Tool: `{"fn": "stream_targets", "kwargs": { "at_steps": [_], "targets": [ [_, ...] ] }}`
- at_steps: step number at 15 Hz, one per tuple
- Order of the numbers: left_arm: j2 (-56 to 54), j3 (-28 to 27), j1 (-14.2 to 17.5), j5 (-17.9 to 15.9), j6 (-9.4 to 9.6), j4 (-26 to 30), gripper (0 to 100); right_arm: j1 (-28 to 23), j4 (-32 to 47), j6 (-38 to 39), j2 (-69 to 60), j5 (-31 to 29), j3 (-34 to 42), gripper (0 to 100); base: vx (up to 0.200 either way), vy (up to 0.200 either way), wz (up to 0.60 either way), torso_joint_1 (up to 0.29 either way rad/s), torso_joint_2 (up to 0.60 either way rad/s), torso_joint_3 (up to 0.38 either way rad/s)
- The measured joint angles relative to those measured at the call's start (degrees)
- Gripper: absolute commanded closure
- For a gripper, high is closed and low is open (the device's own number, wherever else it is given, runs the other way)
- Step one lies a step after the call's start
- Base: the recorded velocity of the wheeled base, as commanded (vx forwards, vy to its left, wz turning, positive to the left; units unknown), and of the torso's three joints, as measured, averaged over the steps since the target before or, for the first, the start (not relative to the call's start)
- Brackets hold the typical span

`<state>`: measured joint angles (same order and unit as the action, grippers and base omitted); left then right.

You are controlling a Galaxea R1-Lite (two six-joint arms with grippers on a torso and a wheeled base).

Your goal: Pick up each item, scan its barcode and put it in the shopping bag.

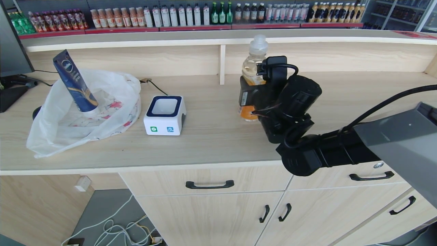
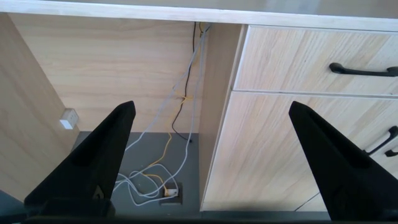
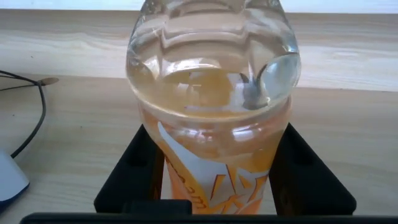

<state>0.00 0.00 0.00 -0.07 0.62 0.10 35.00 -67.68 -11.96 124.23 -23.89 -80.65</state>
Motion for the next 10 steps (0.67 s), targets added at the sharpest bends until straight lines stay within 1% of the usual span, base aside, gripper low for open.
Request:
{"fn": "stream_targets", "kwargs": {
  "at_steps": [10],
  "targets": [
    [0.0, 0.0, 0.0, 0.0, 0.0, 0.0, 0, 0.1, -0.2, 0.1, -3.2, 0.2, -1.0, 100, 0.0, 0.0, 0.0, 0.0, 0.0, 0.0]
  ]
}}
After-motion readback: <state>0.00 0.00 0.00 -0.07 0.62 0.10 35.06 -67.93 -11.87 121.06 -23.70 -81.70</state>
